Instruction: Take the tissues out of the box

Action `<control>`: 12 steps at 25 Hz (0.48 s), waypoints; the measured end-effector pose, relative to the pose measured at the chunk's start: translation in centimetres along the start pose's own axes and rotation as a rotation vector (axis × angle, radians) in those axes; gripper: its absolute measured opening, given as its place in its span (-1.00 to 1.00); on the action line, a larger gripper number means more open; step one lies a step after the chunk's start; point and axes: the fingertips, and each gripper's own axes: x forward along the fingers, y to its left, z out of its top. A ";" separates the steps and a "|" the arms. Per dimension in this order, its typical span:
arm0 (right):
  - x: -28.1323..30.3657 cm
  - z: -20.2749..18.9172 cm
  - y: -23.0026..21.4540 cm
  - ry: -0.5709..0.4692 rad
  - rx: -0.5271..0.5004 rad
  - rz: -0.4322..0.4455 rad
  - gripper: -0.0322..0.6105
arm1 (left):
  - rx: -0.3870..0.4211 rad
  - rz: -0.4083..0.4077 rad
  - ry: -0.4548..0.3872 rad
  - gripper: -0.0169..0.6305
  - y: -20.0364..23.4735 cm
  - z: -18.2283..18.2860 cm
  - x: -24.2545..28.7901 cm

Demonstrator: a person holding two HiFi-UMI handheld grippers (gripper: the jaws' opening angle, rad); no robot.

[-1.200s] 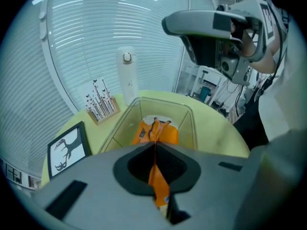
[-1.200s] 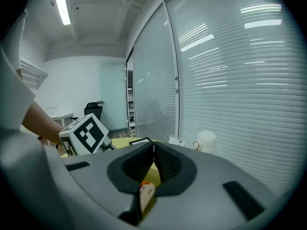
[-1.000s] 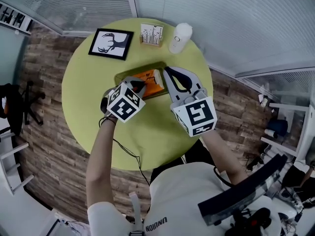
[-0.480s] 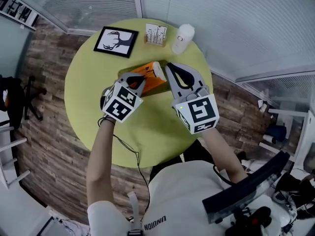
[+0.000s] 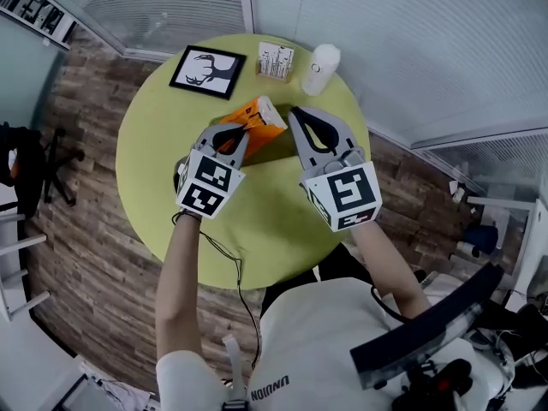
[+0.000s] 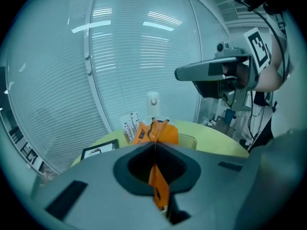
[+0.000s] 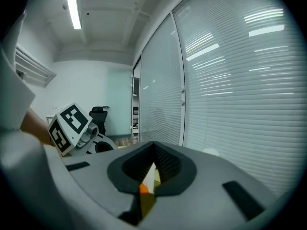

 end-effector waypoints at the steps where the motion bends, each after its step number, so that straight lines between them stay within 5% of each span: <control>1: -0.1 0.1 0.0 -0.004 0.000 0.002 -0.84 | -0.001 0.016 -0.010 -0.91 0.0 0.2 -0.2; 12: 0.7 0.5 0.1 -0.014 -0.008 0.022 -0.84 | -0.063 0.145 -0.119 -0.91 1.8 1.8 -1.6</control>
